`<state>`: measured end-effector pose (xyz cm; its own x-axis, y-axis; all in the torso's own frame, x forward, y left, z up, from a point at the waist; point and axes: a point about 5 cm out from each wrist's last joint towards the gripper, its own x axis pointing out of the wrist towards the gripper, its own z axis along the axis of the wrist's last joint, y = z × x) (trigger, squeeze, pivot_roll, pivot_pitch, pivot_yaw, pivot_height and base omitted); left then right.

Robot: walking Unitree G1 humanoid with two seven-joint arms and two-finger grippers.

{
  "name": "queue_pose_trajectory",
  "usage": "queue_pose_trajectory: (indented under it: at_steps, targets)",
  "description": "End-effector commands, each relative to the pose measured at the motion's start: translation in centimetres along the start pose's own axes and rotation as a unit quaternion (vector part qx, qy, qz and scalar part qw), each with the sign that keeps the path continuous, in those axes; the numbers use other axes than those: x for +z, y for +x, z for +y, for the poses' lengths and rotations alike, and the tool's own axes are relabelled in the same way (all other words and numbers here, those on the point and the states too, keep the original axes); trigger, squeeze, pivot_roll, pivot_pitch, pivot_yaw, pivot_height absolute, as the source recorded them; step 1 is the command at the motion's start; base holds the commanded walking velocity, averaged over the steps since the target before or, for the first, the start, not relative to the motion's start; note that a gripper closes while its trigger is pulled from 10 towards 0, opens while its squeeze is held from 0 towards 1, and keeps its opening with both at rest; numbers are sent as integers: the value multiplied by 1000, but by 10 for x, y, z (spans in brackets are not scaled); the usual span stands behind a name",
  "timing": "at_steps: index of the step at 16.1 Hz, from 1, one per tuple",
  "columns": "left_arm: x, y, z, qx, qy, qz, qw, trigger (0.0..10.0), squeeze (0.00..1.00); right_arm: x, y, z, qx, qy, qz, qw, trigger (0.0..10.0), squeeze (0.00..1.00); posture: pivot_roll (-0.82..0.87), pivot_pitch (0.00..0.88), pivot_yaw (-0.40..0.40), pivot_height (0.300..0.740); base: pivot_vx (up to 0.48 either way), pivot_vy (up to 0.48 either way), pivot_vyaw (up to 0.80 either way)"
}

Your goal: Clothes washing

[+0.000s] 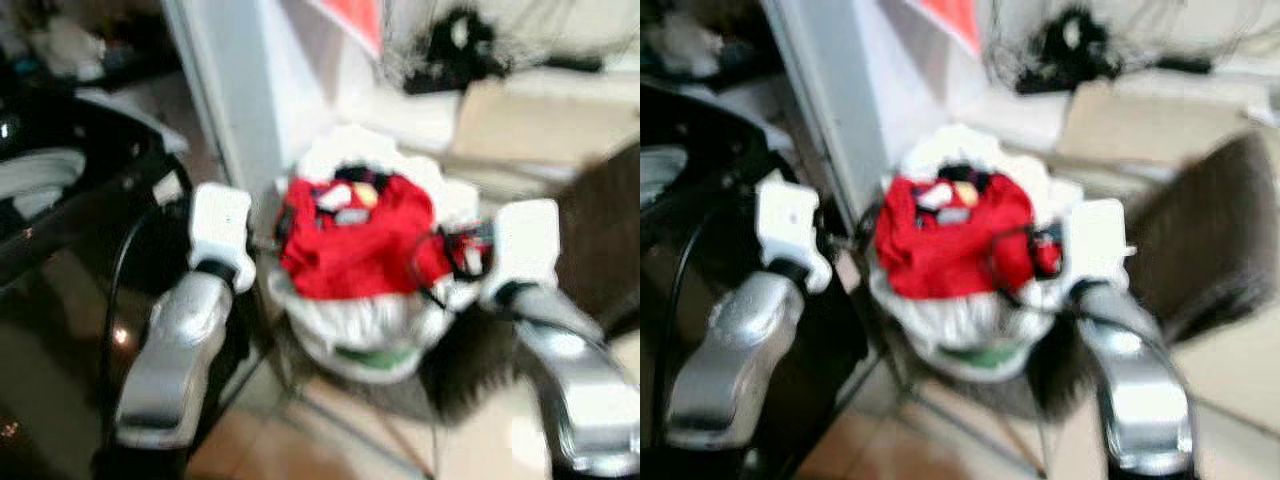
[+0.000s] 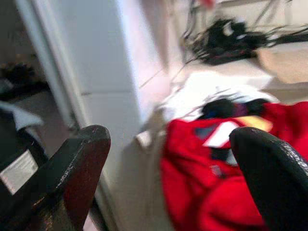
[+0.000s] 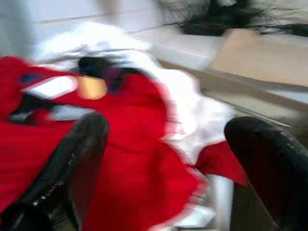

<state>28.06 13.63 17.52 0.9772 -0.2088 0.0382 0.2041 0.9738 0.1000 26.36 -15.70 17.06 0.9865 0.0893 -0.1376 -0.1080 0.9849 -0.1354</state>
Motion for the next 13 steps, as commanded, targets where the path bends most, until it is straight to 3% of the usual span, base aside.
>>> queue_pose_trajectory:
  at_steps: [1,7,13]
  targets:
    - [-2,1,-3,-5,-1,3,1000,10000,0,4,-3,-4,-2,-10,-9,1000,10000,0,-110,0,56,740,0,0,0]
    - [-9,0,-3,7,-12,7,1000,10000,0,2,-4,-3,5,-6,-4,1000,10000,0,-114,0,18,740,0,246,0]
    - [-10,0,-3,9,-5,9,1000,10000,0,3,-3,-2,7,-2,-6,1000,10000,0,-110,0,20,740,0,313,-605]
